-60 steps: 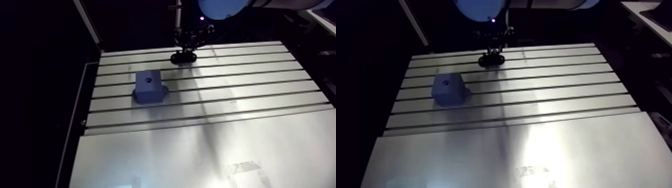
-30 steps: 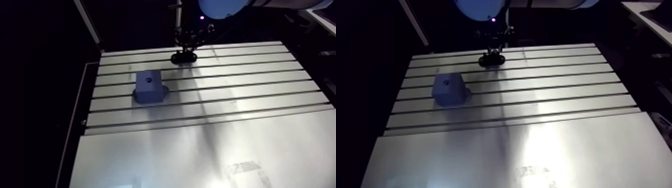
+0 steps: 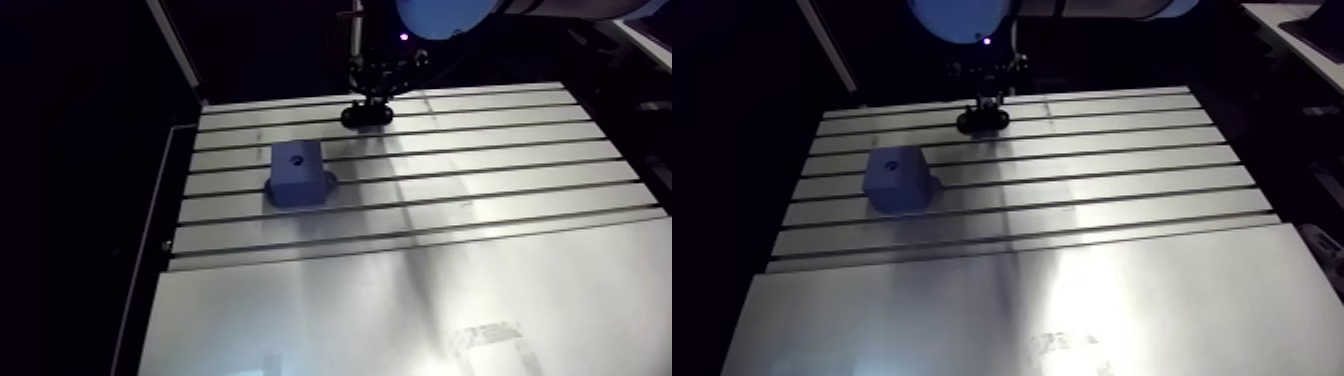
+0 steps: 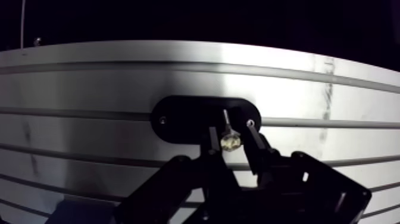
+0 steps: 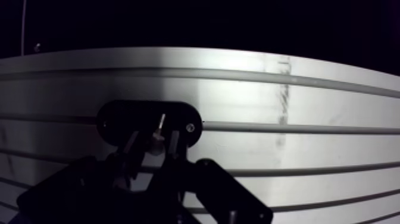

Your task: Pick up the M10 bolt and insert it into the hex recess until seated.

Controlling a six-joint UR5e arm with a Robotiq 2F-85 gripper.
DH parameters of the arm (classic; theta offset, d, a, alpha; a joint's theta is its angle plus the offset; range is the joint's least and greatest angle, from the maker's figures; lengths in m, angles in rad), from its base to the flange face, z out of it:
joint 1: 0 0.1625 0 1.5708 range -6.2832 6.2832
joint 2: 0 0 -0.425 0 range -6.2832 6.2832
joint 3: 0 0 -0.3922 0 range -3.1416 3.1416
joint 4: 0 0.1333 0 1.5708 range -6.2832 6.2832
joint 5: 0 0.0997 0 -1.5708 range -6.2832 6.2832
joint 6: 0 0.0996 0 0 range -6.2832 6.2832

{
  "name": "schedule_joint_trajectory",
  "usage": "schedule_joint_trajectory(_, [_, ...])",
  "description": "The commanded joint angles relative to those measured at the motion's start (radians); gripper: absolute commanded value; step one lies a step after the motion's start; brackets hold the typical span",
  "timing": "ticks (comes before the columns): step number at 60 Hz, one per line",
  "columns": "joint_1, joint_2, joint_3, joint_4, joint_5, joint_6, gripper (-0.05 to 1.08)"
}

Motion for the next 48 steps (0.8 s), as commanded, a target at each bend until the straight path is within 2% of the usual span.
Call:
schedule_joint_trajectory(1, [0.0, 0.0, -0.002, 0.0, 0.0, 0.0, 0.64])
schedule_joint_trajectory(48, [0.003, -0.002, -0.001, 0.0, 0.002, 0.0, 0.68])
